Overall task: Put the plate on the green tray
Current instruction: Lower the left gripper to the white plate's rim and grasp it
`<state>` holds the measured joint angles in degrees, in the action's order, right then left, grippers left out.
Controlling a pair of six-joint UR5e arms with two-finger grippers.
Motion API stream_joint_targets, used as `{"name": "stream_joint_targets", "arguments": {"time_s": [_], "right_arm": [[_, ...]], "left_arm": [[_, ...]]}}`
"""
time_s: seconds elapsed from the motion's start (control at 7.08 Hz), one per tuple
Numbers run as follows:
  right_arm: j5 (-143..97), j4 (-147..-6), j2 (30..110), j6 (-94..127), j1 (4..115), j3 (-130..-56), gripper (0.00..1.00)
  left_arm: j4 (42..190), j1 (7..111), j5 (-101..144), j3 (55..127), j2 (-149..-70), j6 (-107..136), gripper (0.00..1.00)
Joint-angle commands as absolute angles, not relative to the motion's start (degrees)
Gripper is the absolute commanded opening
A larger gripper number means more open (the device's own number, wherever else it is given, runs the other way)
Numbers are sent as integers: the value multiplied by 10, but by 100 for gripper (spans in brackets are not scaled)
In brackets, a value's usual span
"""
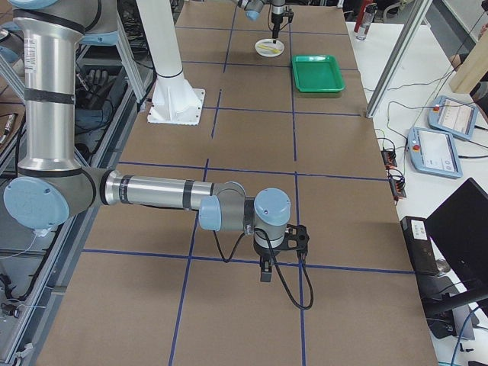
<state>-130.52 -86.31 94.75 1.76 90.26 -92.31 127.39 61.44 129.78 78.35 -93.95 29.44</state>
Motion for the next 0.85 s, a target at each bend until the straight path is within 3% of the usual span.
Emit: {"name": "stream_joint_targets", "arguments": {"time_s": [0.0, 0.28, 0.42, 0.71], "right_arm": [[-1305, -863, 947, 18, 903, -924, 100], [-1305, -862, 947, 17, 903, -924, 100], [-1305, -863, 947, 18, 903, -924, 100], [-1305, -862, 947, 18, 903, -924, 100]], "left_arm": [[1274, 609, 1298, 785, -940, 294, 61], [1274, 609, 1298, 788, -940, 288, 8], [1274, 609, 1309, 796, -934, 287, 0], [1270, 613, 1380, 807, -929, 287, 0]]}}
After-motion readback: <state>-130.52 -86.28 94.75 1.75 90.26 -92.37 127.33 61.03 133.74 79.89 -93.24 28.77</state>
